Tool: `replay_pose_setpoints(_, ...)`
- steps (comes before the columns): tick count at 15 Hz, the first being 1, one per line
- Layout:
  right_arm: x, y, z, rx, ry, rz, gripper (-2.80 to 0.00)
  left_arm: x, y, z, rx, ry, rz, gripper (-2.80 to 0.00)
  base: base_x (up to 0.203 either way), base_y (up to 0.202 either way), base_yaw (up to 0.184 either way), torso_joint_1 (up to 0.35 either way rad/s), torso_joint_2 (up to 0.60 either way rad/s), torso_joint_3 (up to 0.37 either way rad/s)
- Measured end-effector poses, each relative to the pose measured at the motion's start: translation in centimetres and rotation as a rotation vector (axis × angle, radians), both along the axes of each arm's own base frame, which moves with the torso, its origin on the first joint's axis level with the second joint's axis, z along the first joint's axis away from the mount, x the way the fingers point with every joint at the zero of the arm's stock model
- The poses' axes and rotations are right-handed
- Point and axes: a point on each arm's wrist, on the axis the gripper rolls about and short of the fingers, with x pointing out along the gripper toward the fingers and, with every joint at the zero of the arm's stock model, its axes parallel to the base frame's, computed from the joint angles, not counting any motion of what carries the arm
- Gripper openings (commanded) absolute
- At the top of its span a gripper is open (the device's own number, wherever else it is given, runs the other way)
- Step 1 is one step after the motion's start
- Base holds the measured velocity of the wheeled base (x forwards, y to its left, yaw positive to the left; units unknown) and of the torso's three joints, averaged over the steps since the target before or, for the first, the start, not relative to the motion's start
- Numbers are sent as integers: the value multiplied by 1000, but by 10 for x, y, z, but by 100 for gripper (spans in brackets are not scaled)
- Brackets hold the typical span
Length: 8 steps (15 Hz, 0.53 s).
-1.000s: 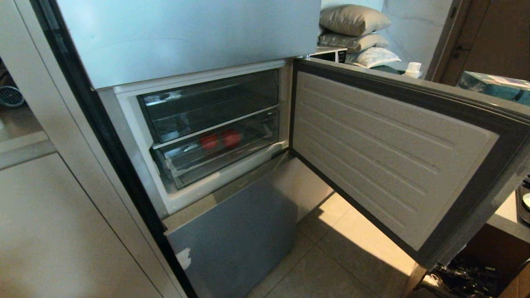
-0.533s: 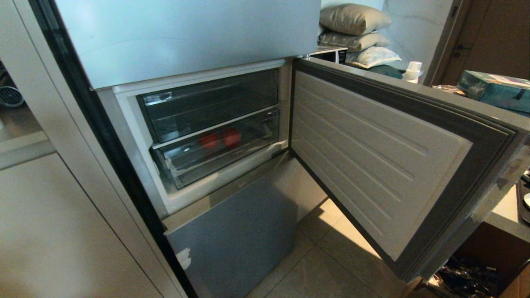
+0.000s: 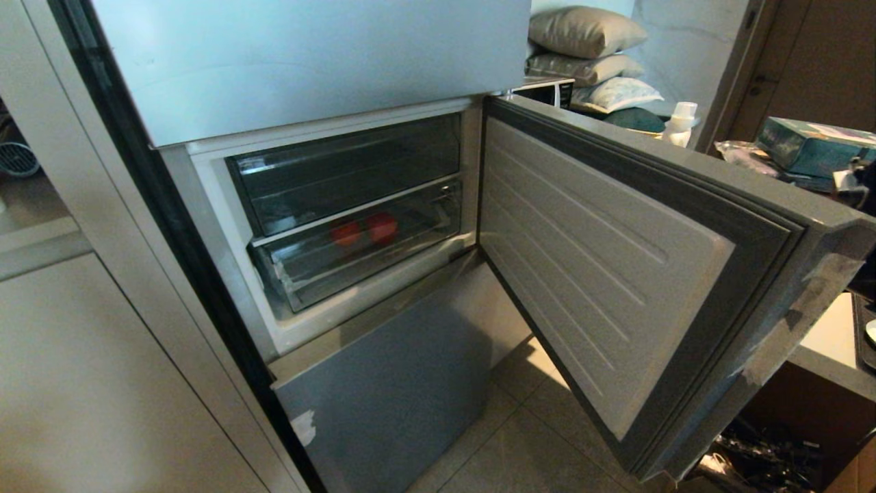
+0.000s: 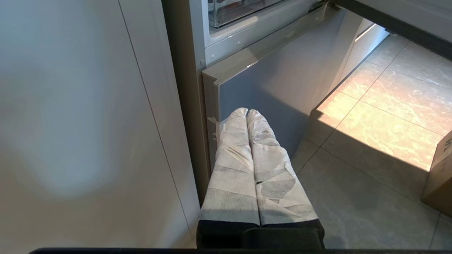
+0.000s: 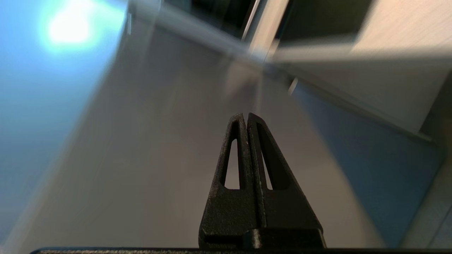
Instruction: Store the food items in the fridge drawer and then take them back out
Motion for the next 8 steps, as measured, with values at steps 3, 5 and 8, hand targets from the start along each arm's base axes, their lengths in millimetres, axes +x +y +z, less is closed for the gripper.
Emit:
replay_pose_setpoints(3, 1, 69, -7, -98, -6, 107, -280, 0, 0, 0, 0, 0, 0, -280, 0, 0, 0, 0, 0, 0)
replay_pose_setpoints(5, 0, 120, -8, -146, -30, 192, -280, 0, 0, 0, 0, 0, 0, -280, 0, 0, 0, 0, 0, 0)
replay_pose_setpoints(8, 0, 209, -7, -199, -105, 336, -280, 0, 0, 0, 0, 0, 0, -280, 0, 0, 0, 0, 0, 0)
